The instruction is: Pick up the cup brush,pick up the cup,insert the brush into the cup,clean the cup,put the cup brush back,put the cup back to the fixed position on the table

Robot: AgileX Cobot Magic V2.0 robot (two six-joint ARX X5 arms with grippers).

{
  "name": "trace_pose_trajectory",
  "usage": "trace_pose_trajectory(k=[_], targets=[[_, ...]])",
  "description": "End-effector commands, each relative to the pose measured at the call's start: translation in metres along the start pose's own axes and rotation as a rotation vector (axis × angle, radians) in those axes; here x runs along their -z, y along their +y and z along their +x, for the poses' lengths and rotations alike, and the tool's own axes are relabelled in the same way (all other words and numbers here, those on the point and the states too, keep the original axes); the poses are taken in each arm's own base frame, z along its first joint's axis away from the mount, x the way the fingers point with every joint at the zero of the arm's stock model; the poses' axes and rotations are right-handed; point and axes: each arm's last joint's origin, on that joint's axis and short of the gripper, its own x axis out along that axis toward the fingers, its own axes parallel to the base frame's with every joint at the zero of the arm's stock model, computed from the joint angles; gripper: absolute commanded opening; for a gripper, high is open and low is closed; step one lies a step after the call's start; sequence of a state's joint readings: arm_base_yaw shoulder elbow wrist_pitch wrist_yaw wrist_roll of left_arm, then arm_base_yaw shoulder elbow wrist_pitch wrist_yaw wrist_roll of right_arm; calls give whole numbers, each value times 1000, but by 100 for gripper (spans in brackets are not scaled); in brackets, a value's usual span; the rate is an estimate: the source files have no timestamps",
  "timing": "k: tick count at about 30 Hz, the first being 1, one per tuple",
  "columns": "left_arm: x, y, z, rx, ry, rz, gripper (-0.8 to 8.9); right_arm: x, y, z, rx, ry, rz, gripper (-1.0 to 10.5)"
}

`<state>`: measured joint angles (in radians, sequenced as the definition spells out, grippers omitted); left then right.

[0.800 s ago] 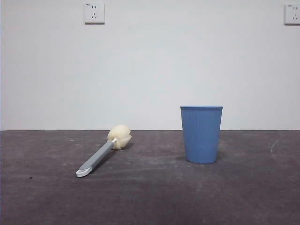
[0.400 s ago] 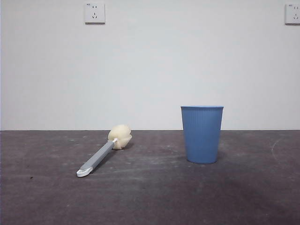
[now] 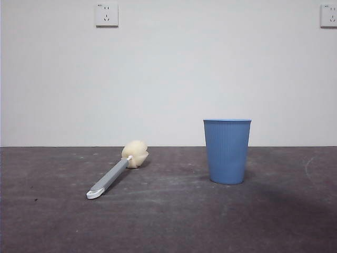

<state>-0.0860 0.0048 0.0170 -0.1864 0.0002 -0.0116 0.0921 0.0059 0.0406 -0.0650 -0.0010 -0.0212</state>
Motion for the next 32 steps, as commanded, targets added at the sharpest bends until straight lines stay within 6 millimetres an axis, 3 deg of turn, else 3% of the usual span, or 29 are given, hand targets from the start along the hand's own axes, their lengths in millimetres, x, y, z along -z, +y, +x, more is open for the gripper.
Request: trace_pose_trajectory(k=[1, 6, 32], targets=[[4, 0, 1, -2, 7, -4, -4, 16, 0, 2, 1, 74, 31, 1], [4, 0, 1, -2, 6, -4, -4, 23, 1, 1, -10, 150, 12, 1], [4, 0, 1, -2, 7, -4, -4, 23, 1, 1, -17, 145, 55, 1]])
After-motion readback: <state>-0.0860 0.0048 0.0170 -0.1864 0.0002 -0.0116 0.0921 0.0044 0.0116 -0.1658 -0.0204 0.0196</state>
